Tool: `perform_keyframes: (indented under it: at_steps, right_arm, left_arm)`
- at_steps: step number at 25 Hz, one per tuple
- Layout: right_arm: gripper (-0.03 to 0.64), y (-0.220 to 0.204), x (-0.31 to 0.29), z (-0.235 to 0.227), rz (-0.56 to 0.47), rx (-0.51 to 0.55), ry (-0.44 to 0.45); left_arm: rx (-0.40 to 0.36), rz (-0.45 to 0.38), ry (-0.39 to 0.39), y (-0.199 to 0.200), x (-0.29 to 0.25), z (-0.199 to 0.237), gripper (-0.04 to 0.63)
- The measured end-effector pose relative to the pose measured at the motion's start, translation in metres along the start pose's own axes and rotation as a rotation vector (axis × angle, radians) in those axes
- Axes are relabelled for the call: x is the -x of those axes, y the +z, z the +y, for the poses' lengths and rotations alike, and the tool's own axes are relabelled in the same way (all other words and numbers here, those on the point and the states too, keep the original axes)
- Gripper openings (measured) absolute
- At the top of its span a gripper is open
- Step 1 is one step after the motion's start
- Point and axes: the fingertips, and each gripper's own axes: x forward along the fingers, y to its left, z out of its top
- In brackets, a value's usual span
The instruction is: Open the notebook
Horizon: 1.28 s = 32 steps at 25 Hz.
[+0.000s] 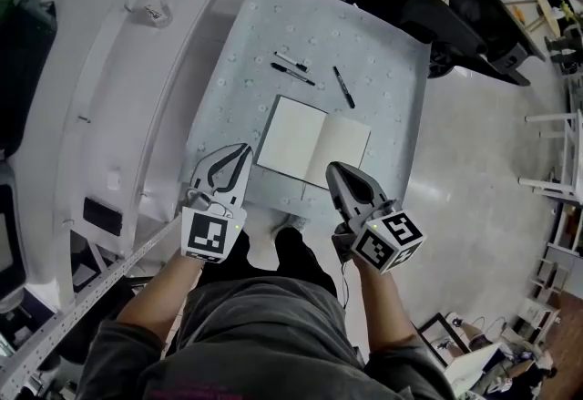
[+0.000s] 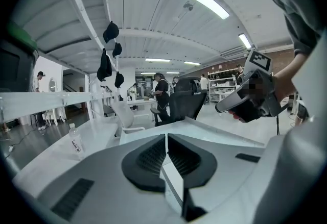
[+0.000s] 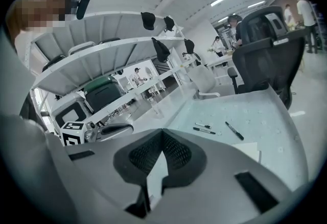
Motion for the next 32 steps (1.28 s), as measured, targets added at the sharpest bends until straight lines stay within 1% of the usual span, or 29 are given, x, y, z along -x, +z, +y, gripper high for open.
perform_keyframes:
  at_steps: [3, 8, 15, 20, 29, 32]
  right_arm:
    - [0.003, 0.011, 0.008, 0.004, -0.024, 0.009, -0.007]
    - [0.003, 0.028, 0.021, 0.009, -0.065, 0.034, -0.008]
    - [0.003, 0.054, 0.033, 0.020, -0.124, 0.075, 0.003]
    - [0.003, 0.066, 0.043, 0.029, -0.153, 0.095, 0.013]
    - [0.003, 0.083, 0.057, 0.046, -0.201, 0.127, 0.023]
    - [0.003, 0.085, 0.061, 0.050, -0.210, 0.130, 0.023]
  left_arm:
    - [0.012, -0.033, 0.002, 0.021, 0.007, 0.001, 0.014]
    - [0.004, -0.095, 0.003, 0.059, 0.015, 0.002, 0.012]
    - [-0.015, -0.150, 0.007, 0.095, 0.025, 0.002, 0.012]
    - [-0.051, -0.173, 0.007, 0.114, 0.033, -0.003, 0.011]
    - [-0.085, -0.213, -0.003, 0.138, 0.047, -0.006, 0.012]
    - [-0.084, -0.223, -0.007, 0.143, 0.050, -0.008, 0.011]
